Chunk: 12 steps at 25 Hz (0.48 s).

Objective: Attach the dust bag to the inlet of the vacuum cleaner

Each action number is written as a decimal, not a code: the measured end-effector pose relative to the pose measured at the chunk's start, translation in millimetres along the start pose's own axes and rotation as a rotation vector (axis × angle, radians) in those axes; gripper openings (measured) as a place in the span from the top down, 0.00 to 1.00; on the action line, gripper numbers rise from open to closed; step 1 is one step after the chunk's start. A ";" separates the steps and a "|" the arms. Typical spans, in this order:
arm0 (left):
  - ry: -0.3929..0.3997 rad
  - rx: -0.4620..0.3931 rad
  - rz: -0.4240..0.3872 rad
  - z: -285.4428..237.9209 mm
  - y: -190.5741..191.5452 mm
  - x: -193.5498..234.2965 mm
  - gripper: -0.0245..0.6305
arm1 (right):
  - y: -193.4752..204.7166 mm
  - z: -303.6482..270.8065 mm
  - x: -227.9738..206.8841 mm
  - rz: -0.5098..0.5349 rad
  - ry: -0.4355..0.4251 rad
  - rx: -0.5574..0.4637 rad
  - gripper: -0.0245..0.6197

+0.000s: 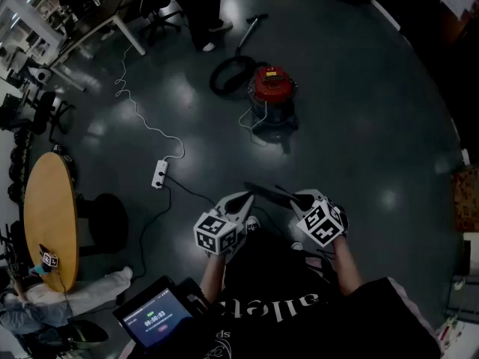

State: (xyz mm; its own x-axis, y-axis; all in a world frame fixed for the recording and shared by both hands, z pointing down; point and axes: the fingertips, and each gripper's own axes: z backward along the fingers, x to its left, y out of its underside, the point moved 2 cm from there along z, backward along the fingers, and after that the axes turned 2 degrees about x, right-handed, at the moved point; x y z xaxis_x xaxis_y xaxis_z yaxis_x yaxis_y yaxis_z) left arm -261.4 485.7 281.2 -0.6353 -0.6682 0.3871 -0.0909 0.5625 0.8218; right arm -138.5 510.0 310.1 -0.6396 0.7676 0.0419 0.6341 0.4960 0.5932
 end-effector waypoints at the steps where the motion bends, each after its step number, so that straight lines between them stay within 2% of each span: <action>1: 0.004 0.000 -0.009 1.4 -6.9 11.1 0.95 | -10.1 -6.1 -3.7 -0.006 0.008 -0.001 0.90; 7: 0.031 -0.005 -0.020 -0.8 -30.7 70.0 0.95 | -59.7 -37.3 -26.3 -0.010 0.051 -0.009 0.90; 12: 0.055 -0.007 0.001 -16.1 -44.9 89.2 0.95 | -74.0 -46.3 -50.3 -0.021 0.062 0.006 0.90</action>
State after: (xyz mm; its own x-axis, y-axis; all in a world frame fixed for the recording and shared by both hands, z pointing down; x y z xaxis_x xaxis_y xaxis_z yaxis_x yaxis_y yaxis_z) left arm -301.7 393.0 285.6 -0.5921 -0.6935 0.4104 -0.0850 0.5602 0.8240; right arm -173.5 415.9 301.3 -0.6782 0.7306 0.0796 0.6228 0.5138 0.5899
